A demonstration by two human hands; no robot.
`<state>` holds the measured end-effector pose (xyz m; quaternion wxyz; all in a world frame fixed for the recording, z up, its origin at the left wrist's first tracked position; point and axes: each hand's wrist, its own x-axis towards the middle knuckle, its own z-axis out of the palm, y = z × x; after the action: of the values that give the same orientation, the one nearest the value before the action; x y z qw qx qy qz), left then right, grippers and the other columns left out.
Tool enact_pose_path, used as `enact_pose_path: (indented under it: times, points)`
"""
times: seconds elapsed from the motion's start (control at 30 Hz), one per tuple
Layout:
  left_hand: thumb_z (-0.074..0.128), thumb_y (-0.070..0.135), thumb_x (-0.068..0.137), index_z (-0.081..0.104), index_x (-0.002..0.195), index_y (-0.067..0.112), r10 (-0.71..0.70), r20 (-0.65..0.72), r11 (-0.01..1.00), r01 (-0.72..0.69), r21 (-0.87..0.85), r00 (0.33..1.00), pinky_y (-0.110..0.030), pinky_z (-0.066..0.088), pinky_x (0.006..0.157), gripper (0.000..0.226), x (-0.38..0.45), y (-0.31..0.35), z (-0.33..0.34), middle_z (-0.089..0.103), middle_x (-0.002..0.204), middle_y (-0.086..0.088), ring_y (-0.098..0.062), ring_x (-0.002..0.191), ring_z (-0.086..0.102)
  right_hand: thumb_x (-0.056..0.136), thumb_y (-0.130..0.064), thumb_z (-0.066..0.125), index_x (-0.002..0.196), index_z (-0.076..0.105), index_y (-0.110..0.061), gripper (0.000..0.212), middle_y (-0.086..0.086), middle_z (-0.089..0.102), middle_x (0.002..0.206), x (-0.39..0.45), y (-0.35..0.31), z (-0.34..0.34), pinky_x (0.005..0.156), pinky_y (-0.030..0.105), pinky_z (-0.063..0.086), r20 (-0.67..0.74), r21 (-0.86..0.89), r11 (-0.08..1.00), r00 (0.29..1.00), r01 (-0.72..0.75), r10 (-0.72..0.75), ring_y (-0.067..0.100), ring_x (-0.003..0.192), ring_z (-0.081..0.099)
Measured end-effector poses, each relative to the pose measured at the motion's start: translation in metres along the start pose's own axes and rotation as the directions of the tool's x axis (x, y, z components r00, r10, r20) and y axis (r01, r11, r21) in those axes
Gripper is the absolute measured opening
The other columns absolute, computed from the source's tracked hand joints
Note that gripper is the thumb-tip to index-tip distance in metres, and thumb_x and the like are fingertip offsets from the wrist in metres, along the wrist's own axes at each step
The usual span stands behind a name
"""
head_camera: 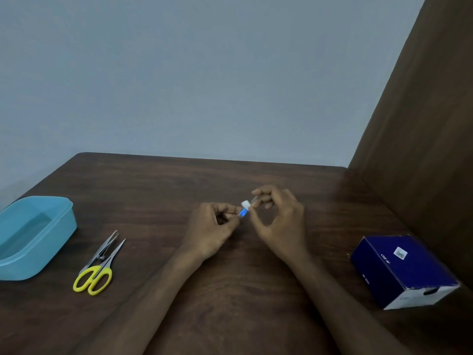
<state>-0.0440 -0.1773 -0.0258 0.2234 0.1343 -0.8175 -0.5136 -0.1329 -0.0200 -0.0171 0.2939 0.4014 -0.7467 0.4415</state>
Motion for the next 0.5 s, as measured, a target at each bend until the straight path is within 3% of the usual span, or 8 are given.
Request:
enact_pose_path:
  times: [0.1,0.17,0.3,0.4,0.5]
  points:
    - [0.08,0.022,0.095,0.085,0.093,0.026,0.015,0.014,0.999,-0.015,-0.031,1.0,-0.015,0.045,0.056,0.007,0.0,0.0,0.0,0.076,0.07,0.011,0.003,0.057,0.063,0.082,-0.016,0.082,0.108,0.069,-0.023,0.03,-0.019,0.071,0.084,-0.003,-0.003,0.004,0.079,0.046,0.055,0.078,-0.023,0.997,0.995,0.067,-0.065,0.011,0.081,0.061]
    - [0.08,0.021,0.094,0.085,0.093,0.027,0.017,0.013,1.0,-0.017,-0.008,1.0,-0.015,0.044,0.056,0.008,0.0,-0.001,0.0,0.076,0.07,0.013,0.005,0.056,0.061,0.08,-0.014,0.082,0.109,0.069,-0.024,0.033,-0.019,0.072,0.083,0.0,0.001,0.004,0.081,0.043,0.055,0.086,-0.008,1.0,0.996,0.019,-0.018,0.009,0.081,0.061]
    - [0.079,0.022,0.093,0.085,0.095,0.033,0.016,0.013,0.998,-0.016,0.053,1.0,-0.02,0.051,0.061,0.012,0.0,-0.001,0.0,0.079,0.077,0.015,0.001,0.062,0.067,0.083,-0.02,0.089,0.102,0.067,-0.03,0.031,-0.017,0.072,0.079,0.01,0.018,-0.001,0.074,0.025,0.053,-0.062,0.0,0.977,0.975,-0.215,0.214,0.005,0.074,0.063]
    - [0.08,0.024,0.094,0.085,0.095,0.034,0.019,-0.004,0.999,-0.019,-0.04,1.0,-0.02,0.048,0.057,0.012,0.0,-0.001,0.0,0.078,0.077,0.009,-0.002,0.06,0.062,0.083,-0.018,0.088,0.096,0.067,-0.03,0.028,-0.012,0.075,0.079,0.012,0.025,0.0,0.074,0.035,0.06,-0.144,0.15,0.891,0.882,-0.429,0.449,0.009,0.073,0.068]
    - [0.082,0.025,0.094,0.086,0.098,0.032,0.007,-0.039,0.992,-0.012,-0.124,0.999,-0.022,0.047,0.058,0.009,0.0,-0.002,-0.003,0.075,0.072,0.013,0.001,0.058,0.059,0.084,-0.008,0.085,0.097,0.07,-0.03,0.029,-0.005,0.077,0.083,0.007,0.02,0.004,0.078,0.044,0.064,-0.122,0.371,0.786,0.813,-0.494,0.569,0.014,0.077,0.073]
